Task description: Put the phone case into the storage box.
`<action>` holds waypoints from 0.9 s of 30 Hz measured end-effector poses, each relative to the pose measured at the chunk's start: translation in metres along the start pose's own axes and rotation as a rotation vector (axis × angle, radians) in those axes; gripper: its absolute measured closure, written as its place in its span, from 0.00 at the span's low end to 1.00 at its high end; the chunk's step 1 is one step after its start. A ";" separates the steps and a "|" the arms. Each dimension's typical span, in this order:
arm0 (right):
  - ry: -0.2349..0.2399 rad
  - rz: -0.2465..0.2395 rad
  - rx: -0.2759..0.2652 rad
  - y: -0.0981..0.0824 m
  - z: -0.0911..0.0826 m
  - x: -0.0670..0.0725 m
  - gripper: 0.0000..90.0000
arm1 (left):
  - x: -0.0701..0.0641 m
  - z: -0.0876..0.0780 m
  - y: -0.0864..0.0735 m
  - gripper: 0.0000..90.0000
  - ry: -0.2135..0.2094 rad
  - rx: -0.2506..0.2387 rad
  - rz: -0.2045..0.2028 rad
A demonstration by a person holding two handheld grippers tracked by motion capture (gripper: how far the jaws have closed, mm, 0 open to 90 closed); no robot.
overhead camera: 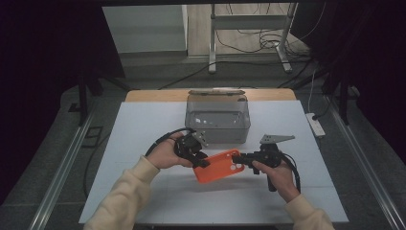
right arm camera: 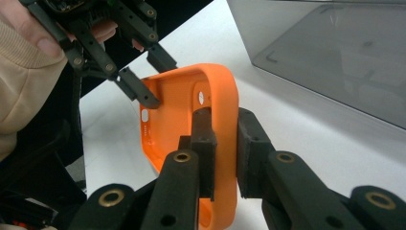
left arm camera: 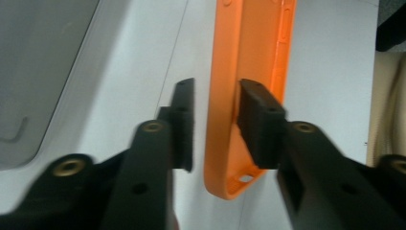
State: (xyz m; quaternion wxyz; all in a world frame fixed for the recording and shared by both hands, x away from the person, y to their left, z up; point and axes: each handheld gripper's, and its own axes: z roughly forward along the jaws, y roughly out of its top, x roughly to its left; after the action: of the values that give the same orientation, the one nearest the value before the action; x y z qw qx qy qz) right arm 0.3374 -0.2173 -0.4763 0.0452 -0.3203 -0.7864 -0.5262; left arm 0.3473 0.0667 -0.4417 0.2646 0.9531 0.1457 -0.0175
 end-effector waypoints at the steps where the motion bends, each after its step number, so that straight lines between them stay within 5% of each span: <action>1: 0.001 -0.004 -0.001 0.000 0.000 0.000 0.88 | 0.000 0.000 0.000 0.83 -0.004 0.007 0.000; 17: 0.008 -0.008 -0.027 0.001 -0.002 -0.001 0.84 | -0.004 -0.009 0.004 0.89 0.012 -0.016 0.017; 27: -0.028 -0.032 0.006 0.006 -0.014 0.001 0.51 | -0.007 -0.015 0.010 0.90 0.069 0.010 0.066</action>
State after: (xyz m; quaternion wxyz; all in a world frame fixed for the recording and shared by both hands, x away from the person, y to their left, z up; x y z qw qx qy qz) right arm 0.3369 -0.2271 -0.4649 0.0269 -0.3151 -0.7935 -0.5199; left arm 0.3424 0.0641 -0.4234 0.2551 0.9587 0.1233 0.0236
